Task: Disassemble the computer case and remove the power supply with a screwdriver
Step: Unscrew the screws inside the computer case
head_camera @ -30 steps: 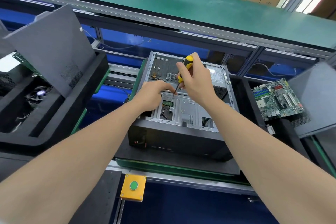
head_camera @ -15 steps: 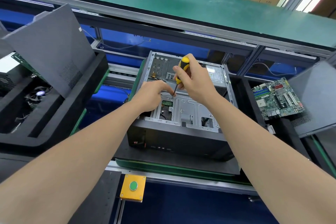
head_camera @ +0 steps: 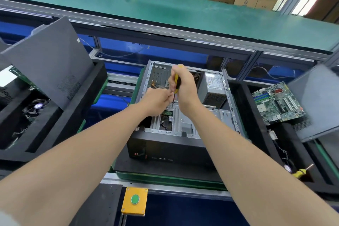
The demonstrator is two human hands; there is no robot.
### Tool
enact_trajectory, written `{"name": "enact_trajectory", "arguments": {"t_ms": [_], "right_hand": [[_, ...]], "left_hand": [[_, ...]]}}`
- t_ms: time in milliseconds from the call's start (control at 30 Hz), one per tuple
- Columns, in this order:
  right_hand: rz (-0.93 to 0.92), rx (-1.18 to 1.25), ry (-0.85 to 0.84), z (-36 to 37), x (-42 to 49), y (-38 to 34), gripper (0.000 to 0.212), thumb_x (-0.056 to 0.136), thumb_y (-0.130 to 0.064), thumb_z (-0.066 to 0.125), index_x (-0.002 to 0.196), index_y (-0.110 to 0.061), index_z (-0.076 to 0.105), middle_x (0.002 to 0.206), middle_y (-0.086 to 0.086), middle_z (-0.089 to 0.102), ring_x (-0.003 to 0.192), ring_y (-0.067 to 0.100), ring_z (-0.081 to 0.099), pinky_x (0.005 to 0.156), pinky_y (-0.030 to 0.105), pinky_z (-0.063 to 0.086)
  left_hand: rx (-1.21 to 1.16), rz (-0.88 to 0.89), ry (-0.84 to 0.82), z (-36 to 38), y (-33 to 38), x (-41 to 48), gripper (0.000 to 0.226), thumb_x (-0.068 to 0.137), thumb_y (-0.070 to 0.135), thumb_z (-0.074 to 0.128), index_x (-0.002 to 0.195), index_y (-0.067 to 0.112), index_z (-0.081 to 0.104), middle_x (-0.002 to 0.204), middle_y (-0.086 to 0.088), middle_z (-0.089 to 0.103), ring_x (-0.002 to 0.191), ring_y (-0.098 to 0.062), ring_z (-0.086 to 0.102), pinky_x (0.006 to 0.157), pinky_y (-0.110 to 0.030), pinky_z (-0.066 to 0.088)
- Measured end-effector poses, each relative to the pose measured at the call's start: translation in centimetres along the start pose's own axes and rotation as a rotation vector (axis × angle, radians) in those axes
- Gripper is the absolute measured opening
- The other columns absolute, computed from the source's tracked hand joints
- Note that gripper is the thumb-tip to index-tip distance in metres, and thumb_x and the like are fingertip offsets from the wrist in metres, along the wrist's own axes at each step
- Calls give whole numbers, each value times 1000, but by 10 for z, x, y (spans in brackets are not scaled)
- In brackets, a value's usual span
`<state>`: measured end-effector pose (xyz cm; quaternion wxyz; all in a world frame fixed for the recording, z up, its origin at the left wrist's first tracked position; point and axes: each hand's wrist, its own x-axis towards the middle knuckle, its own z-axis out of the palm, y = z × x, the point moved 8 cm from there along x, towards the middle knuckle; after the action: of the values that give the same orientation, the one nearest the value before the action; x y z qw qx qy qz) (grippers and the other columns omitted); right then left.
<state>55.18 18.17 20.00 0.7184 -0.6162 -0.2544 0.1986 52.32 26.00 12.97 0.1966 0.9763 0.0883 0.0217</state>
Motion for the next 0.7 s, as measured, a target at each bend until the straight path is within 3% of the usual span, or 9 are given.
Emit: {"name": "enact_trajectory", "arguments": {"t_ms": [67,200,333,433,567,700], "right_hand": [[45,61,37,-1,4,5,43,93,-49,54,60,-21,45,54,0,31,53,19,23,56,37,19],[84,145,39,-9,9,17,48,92,-48,52,56,-20,37,50,-4,26,45,14,19,46,24,18],[122,207,-146,-5,16,21,45,91,-41,46,56,-17,33,49,-3,22,45,14,13,45,21,15],[159,182,-312,7,23,20,47,93,-39,42,52,-19,34,47,-2,22,45,14,11,45,23,11],[216,174,-487,18,31,22,47,93,-39,40,52,-18,36,45,-3,23,41,13,14,43,18,17],[229,193,-518,17,32,25,46,98,-42,38,60,-14,37,44,-3,20,41,12,14,43,22,15]], "left_hand": [[-2,4,-93,7,1,6,29,107,26,37,104,11,62,102,-5,62,97,-28,58,96,-46,42],[200,66,-101,10,1,9,31,104,35,32,87,20,53,92,-2,60,90,-31,62,74,-39,40],[236,71,-92,15,-5,13,42,104,46,28,92,18,57,100,-5,69,93,-33,64,72,-38,41],[230,26,-164,17,-8,19,44,104,48,29,76,20,47,89,-5,61,88,-32,59,72,-37,38],[124,-44,-317,24,-13,26,32,105,44,34,87,23,50,73,8,47,87,-28,55,70,-32,35],[-163,-89,-385,25,-12,29,25,103,41,47,80,32,52,73,12,52,65,-3,51,56,-15,36]]}}
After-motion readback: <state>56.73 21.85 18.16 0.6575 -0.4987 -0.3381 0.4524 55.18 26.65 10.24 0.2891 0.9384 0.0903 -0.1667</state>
